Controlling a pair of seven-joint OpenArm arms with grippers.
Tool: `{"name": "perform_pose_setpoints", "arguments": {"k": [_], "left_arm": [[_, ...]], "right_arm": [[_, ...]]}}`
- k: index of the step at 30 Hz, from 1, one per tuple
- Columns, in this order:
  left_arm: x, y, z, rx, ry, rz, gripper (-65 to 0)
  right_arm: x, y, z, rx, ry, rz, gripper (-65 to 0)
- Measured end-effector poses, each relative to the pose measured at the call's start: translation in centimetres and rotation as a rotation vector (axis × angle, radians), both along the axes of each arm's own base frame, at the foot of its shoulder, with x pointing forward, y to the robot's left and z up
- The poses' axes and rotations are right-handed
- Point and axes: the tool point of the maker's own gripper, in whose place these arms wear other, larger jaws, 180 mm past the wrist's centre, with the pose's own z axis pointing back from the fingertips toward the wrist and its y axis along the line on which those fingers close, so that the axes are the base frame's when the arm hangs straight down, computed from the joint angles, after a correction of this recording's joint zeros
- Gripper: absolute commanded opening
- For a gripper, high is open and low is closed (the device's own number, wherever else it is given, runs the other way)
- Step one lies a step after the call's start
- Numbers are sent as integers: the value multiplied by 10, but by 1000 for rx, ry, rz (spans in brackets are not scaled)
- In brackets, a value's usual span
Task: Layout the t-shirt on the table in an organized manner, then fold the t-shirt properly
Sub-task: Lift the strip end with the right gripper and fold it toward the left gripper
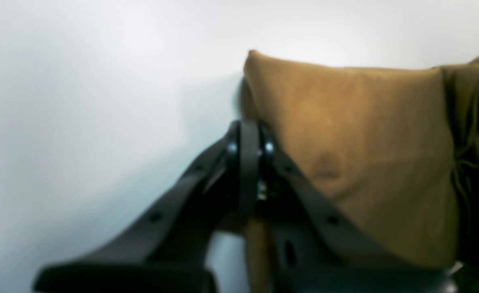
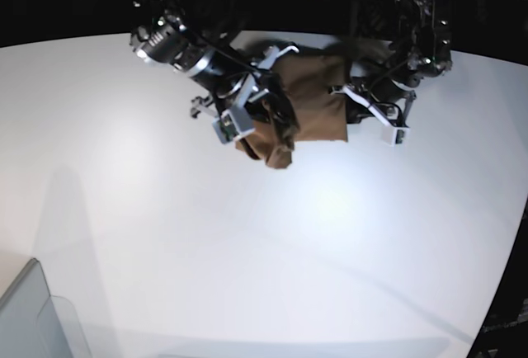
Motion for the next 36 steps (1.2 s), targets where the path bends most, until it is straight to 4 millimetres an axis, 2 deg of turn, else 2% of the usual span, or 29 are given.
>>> {"name": "perform_pose_setpoints", "arguments": {"k": [2, 4, 9, 11, 15, 19, 26, 28, 32, 34, 36], "left_arm": [[0, 0, 0, 0, -1, 0, -649], [-1, 0, 0, -2, 1, 1, -649], [0, 0, 1, -2, -1, 2, -649], [-1, 1, 1, -2, 2, 2, -649], [-3, 2, 0, -7, 3, 5, -649], [-8, 3, -2, -8, 6, 9, -649], [-21, 15, -4, 3, 19, -7, -649], [-24, 26, -4, 0, 22, 25, -649], [-31, 67, -2, 50, 25, 117, -649], [-33, 75, 1, 80, 26, 126, -649], [-42, 85, 3, 100, 37, 149, -649]], "right_arm": [[6, 9, 5, 6, -22, 26, -650], [8, 16, 0, 7, -11, 46, -650], [-4, 34, -35, -3, 88, 107, -650], [-1, 43, -43, -4, 104, 127, -650], [13, 48, -57, -15, 127, 138, -650], [14, 47, -63, -30, 138, 144, -646], [19, 45, -61, -36, 123, 143, -495], [18, 44, -62, -40, 126, 148, -465], [17, 44, -62, -38, 126, 147, -427], [18, 45, -60, -37, 124, 147, -395], [19, 47, -50, -27, 102, 143, -369]]}}
